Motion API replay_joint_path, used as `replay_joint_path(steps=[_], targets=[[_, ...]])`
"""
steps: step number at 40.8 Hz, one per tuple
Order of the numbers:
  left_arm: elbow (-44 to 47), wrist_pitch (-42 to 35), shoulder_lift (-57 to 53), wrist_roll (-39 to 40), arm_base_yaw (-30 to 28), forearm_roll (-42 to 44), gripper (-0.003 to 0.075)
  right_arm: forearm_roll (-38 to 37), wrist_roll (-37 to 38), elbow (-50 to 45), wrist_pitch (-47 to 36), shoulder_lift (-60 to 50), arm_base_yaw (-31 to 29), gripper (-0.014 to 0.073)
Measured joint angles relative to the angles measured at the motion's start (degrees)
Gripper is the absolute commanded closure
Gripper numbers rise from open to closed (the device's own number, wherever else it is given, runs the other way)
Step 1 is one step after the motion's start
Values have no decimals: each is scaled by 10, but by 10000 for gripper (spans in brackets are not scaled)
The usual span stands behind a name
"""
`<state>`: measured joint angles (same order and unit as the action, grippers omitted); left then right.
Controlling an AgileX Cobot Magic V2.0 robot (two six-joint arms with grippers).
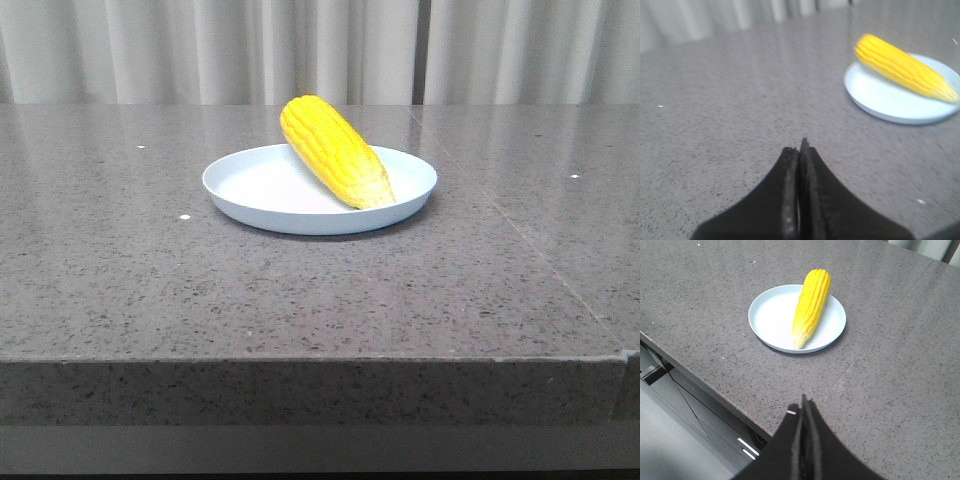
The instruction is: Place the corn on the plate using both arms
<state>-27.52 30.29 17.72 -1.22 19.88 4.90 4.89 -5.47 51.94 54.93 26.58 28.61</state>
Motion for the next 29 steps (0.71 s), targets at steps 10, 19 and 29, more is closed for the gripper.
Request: replay_joint_path(steps=[10,19,29], targets=[[202,-164,-136,0,-110,-44,741,0,0,0,0,0,0,680],[281,-270,-181,0,-144,-64,741,1,0,0,0,0,0,680],[281,-294,-181,0,-150,-67,741,1,0,-1,0,-1,0,680]])
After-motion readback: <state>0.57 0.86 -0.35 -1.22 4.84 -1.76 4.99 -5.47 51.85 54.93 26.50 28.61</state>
